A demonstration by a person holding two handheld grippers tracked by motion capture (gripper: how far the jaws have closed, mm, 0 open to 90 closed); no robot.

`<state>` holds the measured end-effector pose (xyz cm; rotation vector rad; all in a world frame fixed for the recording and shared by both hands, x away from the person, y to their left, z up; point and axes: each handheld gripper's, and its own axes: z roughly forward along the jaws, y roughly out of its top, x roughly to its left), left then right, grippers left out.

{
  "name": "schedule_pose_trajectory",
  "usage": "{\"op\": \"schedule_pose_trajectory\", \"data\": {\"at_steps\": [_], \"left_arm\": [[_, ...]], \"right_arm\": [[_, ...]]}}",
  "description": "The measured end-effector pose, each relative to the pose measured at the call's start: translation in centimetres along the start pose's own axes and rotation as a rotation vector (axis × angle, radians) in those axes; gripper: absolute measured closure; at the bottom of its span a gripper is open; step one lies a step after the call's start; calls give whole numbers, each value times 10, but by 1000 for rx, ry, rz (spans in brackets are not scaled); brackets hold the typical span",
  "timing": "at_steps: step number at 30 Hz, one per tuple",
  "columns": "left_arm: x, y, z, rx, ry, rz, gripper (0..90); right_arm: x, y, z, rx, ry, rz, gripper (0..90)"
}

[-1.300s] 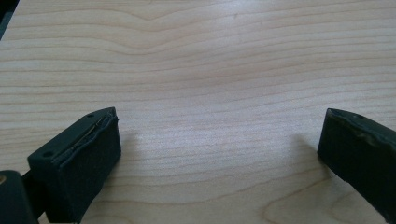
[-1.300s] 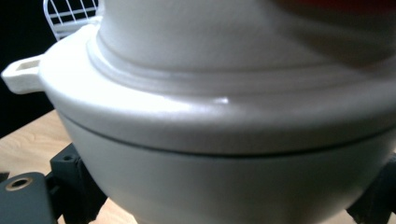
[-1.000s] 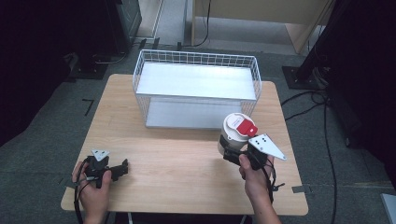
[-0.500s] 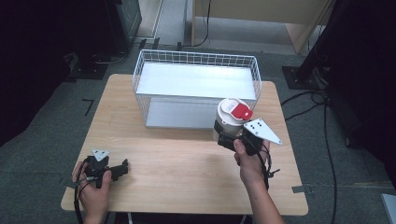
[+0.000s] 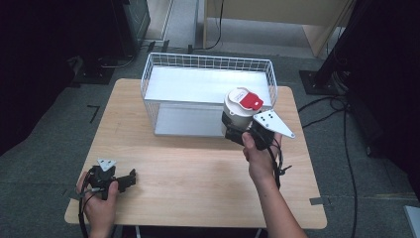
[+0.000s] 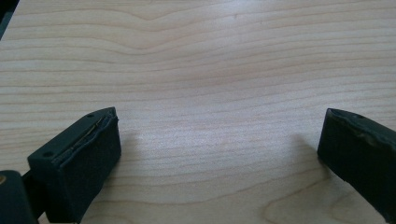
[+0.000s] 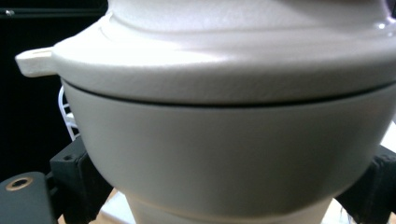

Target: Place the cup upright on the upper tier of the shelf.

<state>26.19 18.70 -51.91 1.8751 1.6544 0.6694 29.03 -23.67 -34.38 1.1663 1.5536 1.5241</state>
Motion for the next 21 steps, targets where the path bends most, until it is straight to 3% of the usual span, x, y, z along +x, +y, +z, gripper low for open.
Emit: {"op": "schedule_pose_trajectory", "data": {"at_steps": [21], "left_arm": [[0,0,0,0,0,1,0]], "right_arm": [[3,39,48,-44,-31,-19,79]]}}
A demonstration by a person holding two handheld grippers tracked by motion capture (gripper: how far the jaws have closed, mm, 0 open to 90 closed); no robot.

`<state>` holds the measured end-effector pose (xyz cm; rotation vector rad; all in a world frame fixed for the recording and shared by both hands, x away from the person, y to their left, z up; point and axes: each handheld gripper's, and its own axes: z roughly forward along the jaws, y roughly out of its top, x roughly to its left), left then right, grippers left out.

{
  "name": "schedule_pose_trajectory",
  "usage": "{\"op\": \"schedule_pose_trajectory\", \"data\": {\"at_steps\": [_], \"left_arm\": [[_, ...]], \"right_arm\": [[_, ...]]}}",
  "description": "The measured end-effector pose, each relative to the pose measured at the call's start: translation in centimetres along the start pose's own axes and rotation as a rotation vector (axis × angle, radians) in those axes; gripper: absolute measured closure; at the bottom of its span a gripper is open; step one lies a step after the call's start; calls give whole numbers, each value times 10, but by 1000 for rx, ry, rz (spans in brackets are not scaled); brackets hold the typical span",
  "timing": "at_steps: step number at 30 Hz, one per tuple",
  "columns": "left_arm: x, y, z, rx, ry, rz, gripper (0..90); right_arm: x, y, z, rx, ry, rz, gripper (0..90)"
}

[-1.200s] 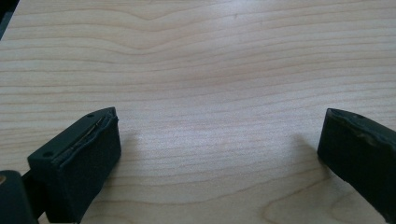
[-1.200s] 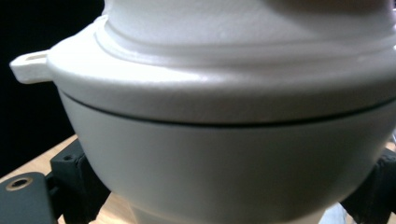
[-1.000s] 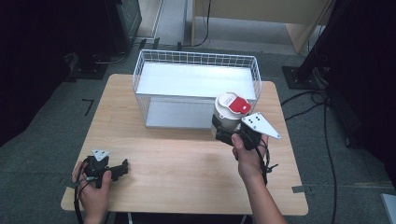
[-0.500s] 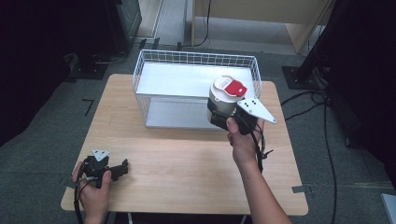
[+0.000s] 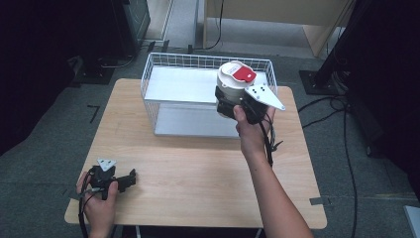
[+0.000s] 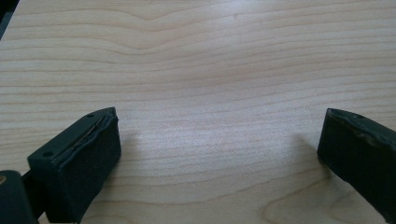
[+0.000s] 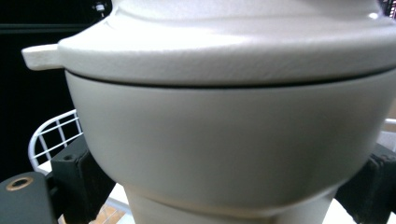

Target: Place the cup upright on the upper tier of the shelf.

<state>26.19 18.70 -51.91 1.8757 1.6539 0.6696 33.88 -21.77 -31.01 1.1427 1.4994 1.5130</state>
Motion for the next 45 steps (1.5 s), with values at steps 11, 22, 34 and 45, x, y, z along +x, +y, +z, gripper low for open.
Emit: {"op": "schedule_pose_trajectory", "data": {"at_steps": [11,22,34,45], "left_arm": [[0,0,0,0,-1,-2,0],[0,0,0,-1,-1,-3,0],[0,0,0,-2,-1,-3,0],[0,0,0,-1,-1,-3,0]], "right_arm": [[-5,1,32,-10,-25,9,79],[-8,6,64,4,-69,-2,79],[-8,14,90,24,-106,-27,79],[-18,12,98,40,-138,-37,78]]}}
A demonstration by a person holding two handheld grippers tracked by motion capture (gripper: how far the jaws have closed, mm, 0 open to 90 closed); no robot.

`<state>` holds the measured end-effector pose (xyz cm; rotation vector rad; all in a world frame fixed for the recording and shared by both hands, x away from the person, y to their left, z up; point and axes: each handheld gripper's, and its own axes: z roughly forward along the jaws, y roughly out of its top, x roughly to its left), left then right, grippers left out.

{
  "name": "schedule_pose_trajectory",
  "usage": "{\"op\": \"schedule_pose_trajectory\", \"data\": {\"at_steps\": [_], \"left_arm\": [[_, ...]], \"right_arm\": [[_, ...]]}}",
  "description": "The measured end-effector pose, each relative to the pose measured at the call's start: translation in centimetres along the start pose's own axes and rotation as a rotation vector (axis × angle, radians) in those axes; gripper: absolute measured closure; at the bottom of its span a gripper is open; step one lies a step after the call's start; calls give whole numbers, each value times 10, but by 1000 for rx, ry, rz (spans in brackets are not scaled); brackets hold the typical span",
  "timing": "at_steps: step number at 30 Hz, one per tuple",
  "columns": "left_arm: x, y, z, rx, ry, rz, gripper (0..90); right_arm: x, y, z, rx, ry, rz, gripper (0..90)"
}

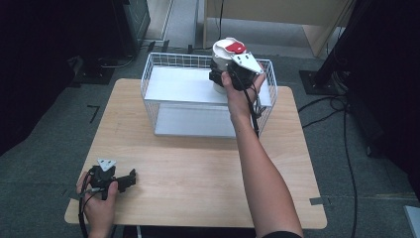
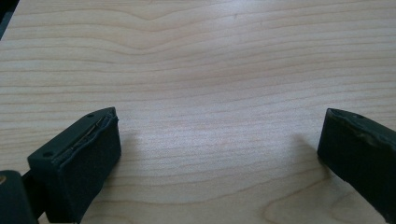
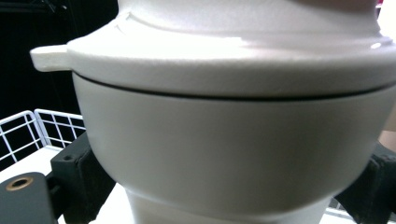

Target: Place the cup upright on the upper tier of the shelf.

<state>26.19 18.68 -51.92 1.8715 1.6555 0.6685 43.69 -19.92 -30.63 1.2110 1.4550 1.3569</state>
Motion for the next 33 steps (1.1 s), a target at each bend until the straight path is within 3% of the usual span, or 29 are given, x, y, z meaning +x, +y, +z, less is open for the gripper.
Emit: {"op": "schedule_pose_trajectory", "data": {"at_steps": [7,11,17,33], "left_arm": [[0,0,0,0,1,2,0],[0,0,0,0,1,2,0],[0,0,0,0,1,2,0],[0,0,0,2,0,1,0]], "right_arm": [[2,-1,-2,-2,6,-28,73],[-1,1,-5,3,54,20,17],[-2,1,-9,18,66,1,0],[-7,-18,-27,34,61,-6,0]]}}
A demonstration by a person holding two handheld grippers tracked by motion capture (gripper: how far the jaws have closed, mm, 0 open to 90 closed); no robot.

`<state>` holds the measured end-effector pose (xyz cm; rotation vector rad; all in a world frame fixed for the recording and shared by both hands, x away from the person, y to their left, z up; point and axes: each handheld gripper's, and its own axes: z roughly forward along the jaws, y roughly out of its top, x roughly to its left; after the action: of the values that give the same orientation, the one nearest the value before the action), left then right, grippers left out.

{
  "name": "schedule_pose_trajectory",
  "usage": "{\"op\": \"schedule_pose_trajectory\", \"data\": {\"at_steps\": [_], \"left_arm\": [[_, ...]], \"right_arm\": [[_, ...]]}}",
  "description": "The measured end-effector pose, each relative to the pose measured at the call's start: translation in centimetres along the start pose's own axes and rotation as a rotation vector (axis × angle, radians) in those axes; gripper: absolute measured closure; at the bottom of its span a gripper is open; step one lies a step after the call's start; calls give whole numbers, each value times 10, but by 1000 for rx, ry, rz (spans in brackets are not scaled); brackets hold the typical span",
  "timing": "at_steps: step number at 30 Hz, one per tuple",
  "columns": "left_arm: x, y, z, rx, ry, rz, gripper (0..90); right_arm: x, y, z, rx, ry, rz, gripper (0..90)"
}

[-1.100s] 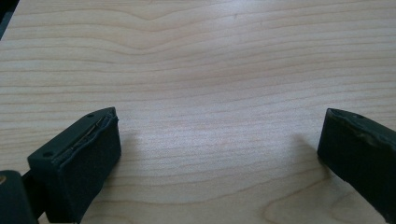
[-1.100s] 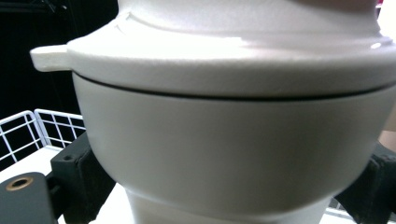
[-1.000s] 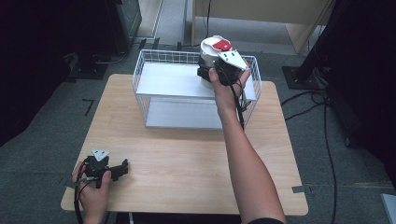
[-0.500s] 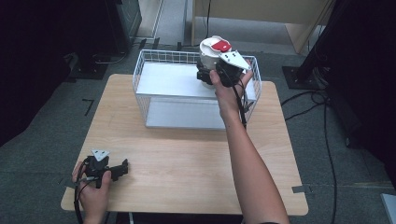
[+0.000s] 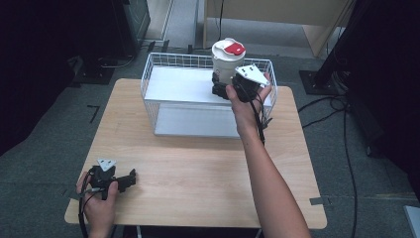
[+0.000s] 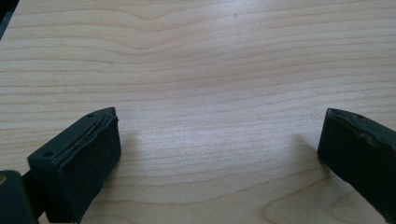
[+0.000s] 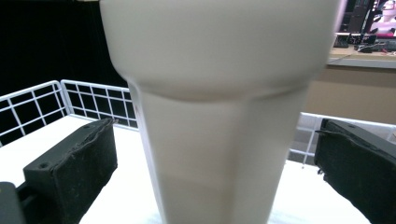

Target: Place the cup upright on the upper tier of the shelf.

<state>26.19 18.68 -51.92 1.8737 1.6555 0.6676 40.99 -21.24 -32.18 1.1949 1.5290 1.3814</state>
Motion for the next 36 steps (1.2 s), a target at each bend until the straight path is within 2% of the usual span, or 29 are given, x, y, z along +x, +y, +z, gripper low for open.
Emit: {"op": "schedule_pose_trajectory", "data": {"at_steps": [6,10,23,28,36], "left_arm": [[0,0,0,2,0,3,0],[0,0,0,0,1,2,0],[0,0,0,0,1,1,0],[0,0,0,-1,1,2,0],[0,0,0,-1,1,-1,0]], "right_arm": [[-1,-5,-12,-7,14,4,0],[-3,-8,-20,-2,22,27,0],[-11,-23,-53,0,33,37,0],[-14,-29,-68,-4,30,32,0],[-27,-44,-89,6,7,32,0]]}}
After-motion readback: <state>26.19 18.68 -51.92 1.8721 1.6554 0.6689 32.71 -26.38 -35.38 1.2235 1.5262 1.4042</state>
